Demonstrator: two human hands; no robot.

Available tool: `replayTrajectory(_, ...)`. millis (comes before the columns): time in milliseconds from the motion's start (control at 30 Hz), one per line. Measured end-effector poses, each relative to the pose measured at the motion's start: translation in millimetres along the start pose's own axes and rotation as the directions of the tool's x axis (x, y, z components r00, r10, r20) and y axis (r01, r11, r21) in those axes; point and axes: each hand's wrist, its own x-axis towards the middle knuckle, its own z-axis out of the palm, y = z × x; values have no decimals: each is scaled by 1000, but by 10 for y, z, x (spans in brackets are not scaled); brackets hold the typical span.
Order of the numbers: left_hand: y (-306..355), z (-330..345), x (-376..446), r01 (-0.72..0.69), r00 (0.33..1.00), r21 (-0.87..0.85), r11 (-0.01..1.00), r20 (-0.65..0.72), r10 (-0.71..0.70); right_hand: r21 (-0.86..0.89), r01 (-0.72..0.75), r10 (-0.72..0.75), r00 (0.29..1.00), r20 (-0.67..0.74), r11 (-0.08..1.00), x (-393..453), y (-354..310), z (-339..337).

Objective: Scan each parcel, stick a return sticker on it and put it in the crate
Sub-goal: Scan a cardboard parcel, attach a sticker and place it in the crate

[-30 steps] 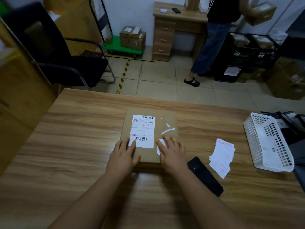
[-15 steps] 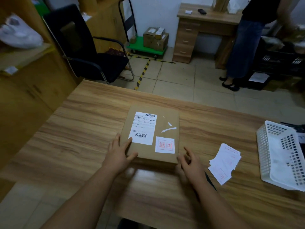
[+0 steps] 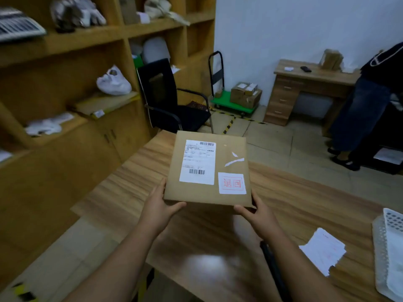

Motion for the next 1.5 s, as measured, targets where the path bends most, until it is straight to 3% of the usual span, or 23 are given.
replayTrajectory(233,273,-1112,-367,-165,964,-166,972,-237,124,-102,243,-246,969,-19,965,-270,-1090,433)
replayTrajectory(433,-7,-2362,-1045,-203,904,-99,974,-400,147,-75,421,-418,907,62,904,-734,-1893,1357)
replayTrajectory(567,-388,-3212,-1640,-159,837,-21,987,-533,124,-48,540,-526,834,170,841,-1049,-2390,2201)
replayTrajectory(700,-850,-3966,-2319,-17,739,8,1000,-673,18,-25,615,-577,753,316,789,-1360,-2823,3175)
replayTrajectory(767,-1102,-4305,-2664,58,673,-3,998,-739,-41,8,641,-589,701,402,768,-1489,-3013,3699)
replayTrajectory(933,-1771,-4944,-3533,211,480,-74,975,-861,-169,192,686,-642,492,588,702,-1905,-3370,5034)
replayTrajectory(1167,-2329,-5590,-4535,468,116,-157,870,-964,-237,379,617,-609,212,764,690,-2564,-3671,6862)
replayTrajectory(1300,-2432,-5889,-4942,527,-60,-212,823,-975,-213,500,539,-602,17,799,678,-2967,-3955,7644)
replayTrajectory(1500,-2557,-5866,-5514,488,-312,-354,798,-924,-220,608,450,-549,-270,791,654,-3663,-4090,8437)
